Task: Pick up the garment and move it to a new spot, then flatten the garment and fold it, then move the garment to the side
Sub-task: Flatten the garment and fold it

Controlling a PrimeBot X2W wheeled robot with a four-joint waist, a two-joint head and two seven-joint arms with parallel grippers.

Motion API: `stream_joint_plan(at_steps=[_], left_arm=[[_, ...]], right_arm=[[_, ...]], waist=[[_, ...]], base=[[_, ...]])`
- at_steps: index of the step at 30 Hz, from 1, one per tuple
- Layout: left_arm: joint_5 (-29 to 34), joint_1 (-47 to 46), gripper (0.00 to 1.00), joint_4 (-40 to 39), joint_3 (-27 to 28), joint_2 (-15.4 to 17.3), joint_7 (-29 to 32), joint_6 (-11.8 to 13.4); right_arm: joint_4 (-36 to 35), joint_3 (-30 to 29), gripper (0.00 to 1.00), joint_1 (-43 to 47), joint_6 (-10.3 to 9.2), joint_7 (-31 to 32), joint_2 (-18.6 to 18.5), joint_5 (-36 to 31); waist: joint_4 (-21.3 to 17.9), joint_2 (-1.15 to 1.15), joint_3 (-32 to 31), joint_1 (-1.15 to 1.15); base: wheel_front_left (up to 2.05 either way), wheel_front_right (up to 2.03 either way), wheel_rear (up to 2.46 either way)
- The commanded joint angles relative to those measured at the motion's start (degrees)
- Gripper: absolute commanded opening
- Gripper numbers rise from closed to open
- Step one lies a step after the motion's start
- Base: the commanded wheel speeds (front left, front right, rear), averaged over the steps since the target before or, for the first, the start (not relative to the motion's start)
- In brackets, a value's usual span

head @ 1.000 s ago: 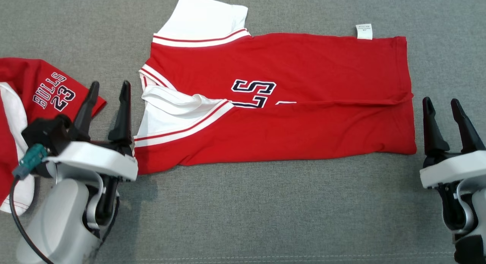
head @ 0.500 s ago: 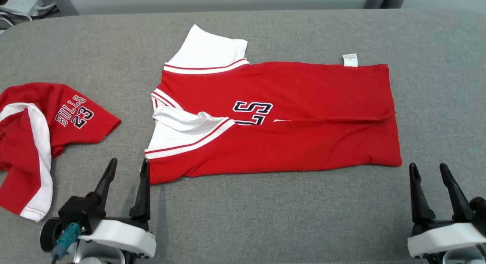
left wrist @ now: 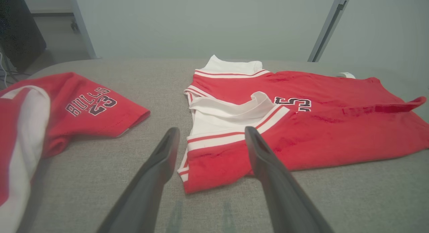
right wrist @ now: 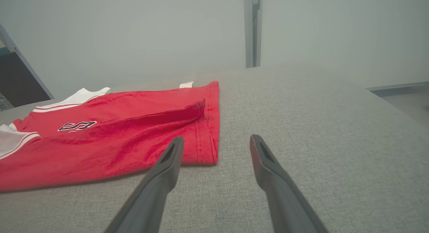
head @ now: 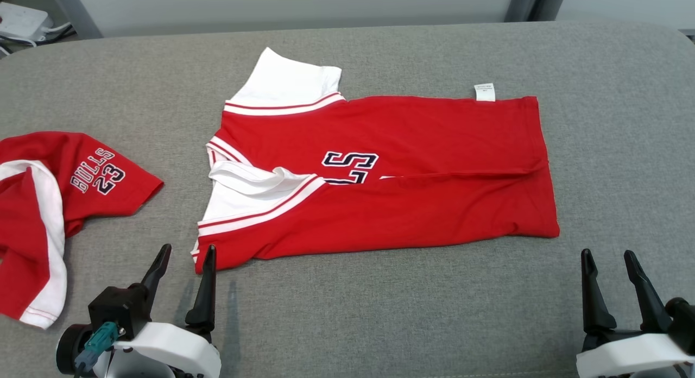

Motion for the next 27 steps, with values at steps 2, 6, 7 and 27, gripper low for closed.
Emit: stream_joint_plan(at_steps=[2,6,7,27], left_arm=[[-1.03,-1.90,1.00,-0.44,1.90,1.44,0.91,-0.44],[-3.41,-4.97,1.00,4.34,1.50,1.42,3.62,-3.17],[-3.92,-5.65,1.00,5.54,1.62,1.32,3.75,-3.73],[-10.25,-12.94,1.00,20.33,1.24,-1.71,6.33,-10.72]], right_arm=[[-0.33,1.37,1.00,-2.35,0.25,-0.76,-0.90,0.41],[5.37,3.49,1.00,-7.88,0.25,-0.69,-2.63,2.04],[6.99,4.33,1.00,-9.26,0.25,-0.54,-3.13,2.45],[30.17,19.86,1.00,-26.11,0.25,-0.68,-7.59,12.42]], waist=[[-0.68,0.00,0.55,0.00],[-1.85,0.00,2.16,0.00],[-2.10,0.00,2.50,0.00],[-1.69,0.00,6.11,0.00]], base=[[0.00,0.00,0.00],[0.00,0.00,0.00],[0.00,0.00,0.00],[0.00,0.00,0.00]])
